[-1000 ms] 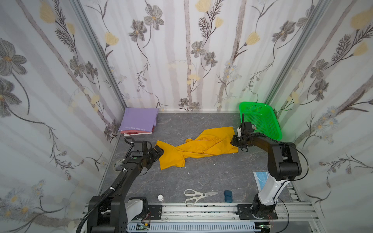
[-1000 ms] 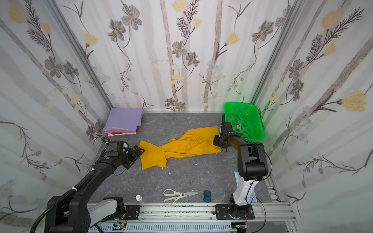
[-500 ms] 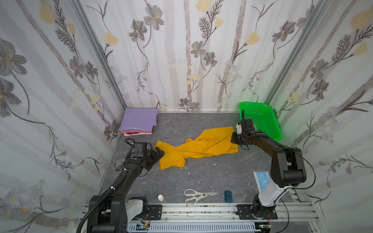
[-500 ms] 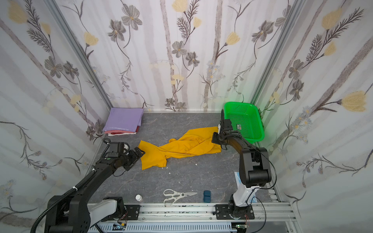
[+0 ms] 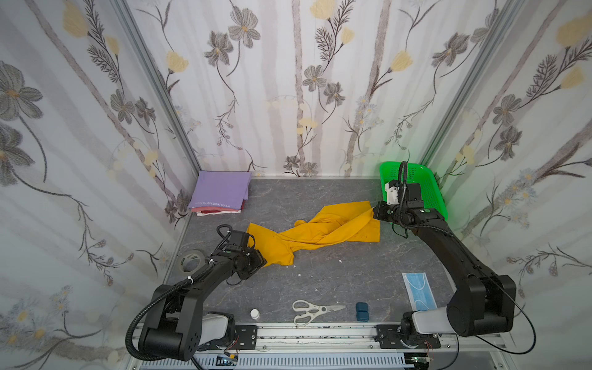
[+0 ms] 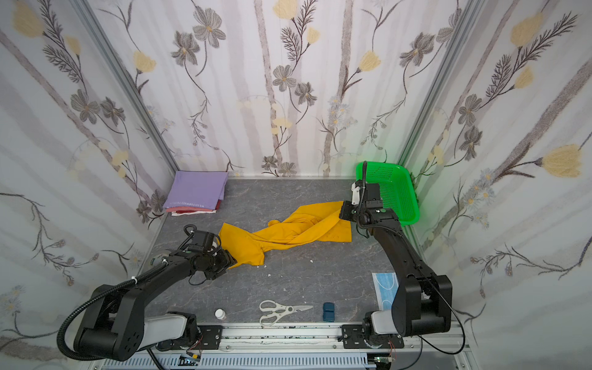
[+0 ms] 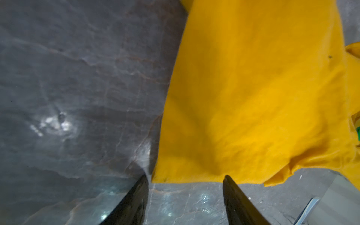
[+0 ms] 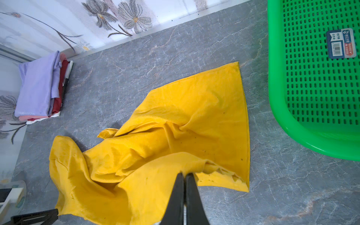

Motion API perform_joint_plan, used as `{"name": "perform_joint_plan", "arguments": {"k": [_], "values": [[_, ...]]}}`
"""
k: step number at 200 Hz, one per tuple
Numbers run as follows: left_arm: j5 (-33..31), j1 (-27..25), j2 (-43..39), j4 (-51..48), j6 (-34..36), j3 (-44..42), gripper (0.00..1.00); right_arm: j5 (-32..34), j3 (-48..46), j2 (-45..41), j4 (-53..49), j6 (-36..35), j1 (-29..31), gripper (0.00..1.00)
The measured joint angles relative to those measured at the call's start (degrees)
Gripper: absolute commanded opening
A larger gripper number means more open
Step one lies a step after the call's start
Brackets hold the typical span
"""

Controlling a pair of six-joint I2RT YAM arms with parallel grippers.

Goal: Fold and stack the t-shirts
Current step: 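Lift the t-shirt high with both grippers, spreading it apart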

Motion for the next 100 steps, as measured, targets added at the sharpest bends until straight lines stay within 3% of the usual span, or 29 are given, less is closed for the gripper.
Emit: {"name": "perform_joint_plan", "arguments": {"k": [24, 41, 70, 100], "values": [[-2.19, -0.46, 2.34, 1.36, 0.07, 0.61, 0.33, -0.11, 0.00, -0.87, -0.33, 0.00, 0.00, 0.00], [-2.86, -0.57, 5.29, 3.45, 0.50, 1.90, 0.00, -0.70, 0.31, -1.20, -0.46, 0.00, -0.02, 0.00], [-2.91, -1.22, 6.45, 4.63, 1.77, 2.71, 0.00, -1.05, 2.16, -1.53, -1.51, -0.04, -0.07, 0.00], [-1.66, -3.06, -5.22, -0.83, 1.90, 5.11, 0.00, -2.82, 4.79, -3.32, -2.56, -0.87, -0.07, 0.00]]}}
